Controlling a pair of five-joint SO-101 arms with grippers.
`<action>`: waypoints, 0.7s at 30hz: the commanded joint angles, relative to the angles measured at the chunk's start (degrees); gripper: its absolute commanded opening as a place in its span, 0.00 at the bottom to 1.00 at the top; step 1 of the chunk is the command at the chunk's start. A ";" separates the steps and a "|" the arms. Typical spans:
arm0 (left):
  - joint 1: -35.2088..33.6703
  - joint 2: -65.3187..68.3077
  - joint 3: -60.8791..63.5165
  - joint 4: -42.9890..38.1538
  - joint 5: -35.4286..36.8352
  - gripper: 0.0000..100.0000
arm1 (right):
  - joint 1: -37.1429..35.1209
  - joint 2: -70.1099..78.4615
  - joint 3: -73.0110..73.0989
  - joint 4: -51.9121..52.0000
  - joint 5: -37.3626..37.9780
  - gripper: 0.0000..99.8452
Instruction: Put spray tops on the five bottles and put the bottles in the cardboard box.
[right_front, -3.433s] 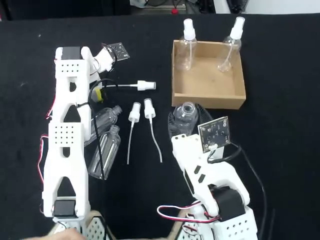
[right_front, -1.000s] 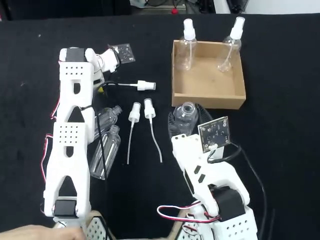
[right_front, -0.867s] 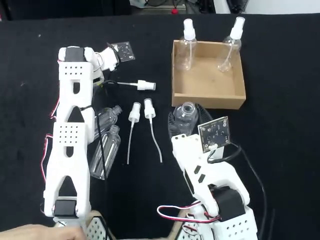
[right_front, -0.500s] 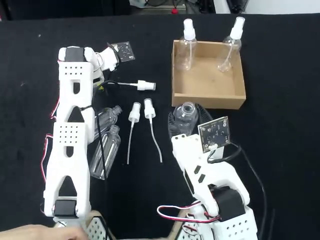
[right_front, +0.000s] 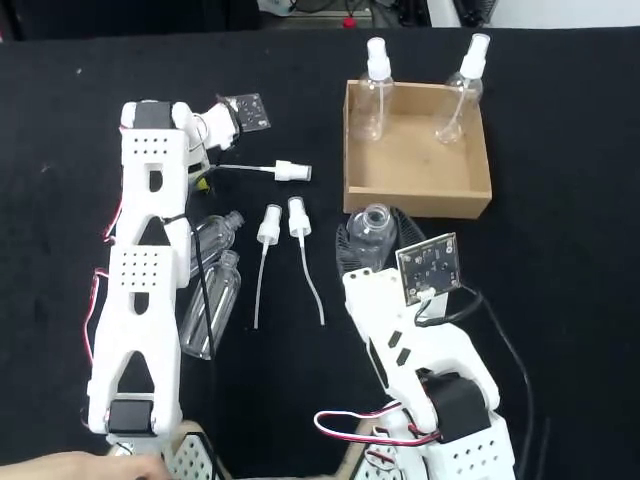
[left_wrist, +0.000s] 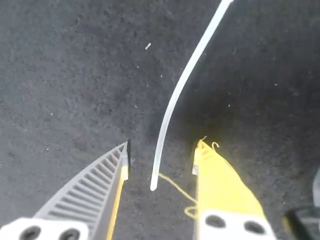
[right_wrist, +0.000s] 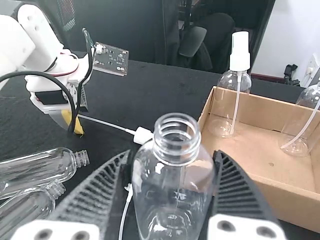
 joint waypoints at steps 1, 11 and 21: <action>-0.84 -0.53 -2.86 -0.79 -0.35 0.21 | -0.44 0.57 -0.48 0.35 -0.09 0.19; -0.84 -1.93 -3.82 -0.79 -0.35 0.21 | -0.44 0.57 -0.48 0.35 -0.09 0.19; -0.40 -1.93 -3.82 -0.35 -0.35 0.09 | -0.44 0.57 -0.48 0.35 -0.09 0.19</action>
